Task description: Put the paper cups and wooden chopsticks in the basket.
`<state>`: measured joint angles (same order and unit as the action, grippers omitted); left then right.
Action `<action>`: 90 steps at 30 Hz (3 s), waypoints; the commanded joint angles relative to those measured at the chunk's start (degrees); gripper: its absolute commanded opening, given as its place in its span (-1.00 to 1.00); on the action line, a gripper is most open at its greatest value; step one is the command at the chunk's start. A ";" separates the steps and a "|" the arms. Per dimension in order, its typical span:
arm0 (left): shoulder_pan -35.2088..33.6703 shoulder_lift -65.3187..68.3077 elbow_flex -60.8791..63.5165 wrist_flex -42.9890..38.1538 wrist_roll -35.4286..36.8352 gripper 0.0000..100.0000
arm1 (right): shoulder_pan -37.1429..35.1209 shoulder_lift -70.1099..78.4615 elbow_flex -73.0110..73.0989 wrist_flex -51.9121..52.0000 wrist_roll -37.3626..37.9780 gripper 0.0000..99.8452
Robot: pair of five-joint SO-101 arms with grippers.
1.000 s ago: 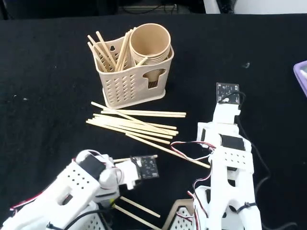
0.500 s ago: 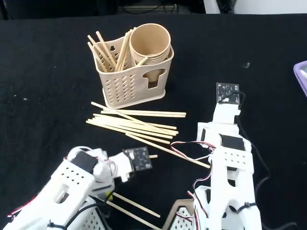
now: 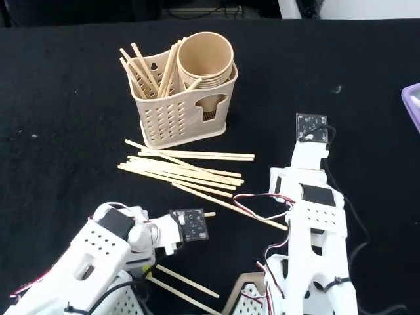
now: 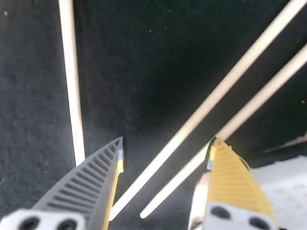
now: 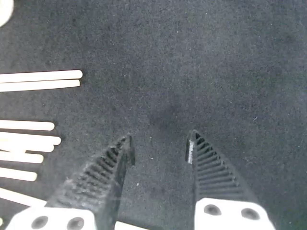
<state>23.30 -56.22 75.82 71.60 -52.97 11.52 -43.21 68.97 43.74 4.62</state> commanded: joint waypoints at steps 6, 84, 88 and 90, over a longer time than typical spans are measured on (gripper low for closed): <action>0.57 0.18 3.56 -2.29 -0.44 -0.43 | -0.62 -1.54 -0.31 -1.05 0.18 -0.63; 1.19 14.33 -8.22 -5.36 10.46 -0.95 | -0.44 -1.63 -0.40 -1.05 0.26 -0.63; 1.19 14.33 -9.01 -5.27 10.55 -0.94 | -0.44 -1.63 -0.31 -1.05 0.26 -0.63; 1.19 14.33 -10.24 -3.52 10.55 -0.94 | -0.44 -1.63 -0.31 -1.05 0.26 -0.63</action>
<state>23.47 -41.36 69.85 66.24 -42.95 11.52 -43.21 68.97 43.74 4.62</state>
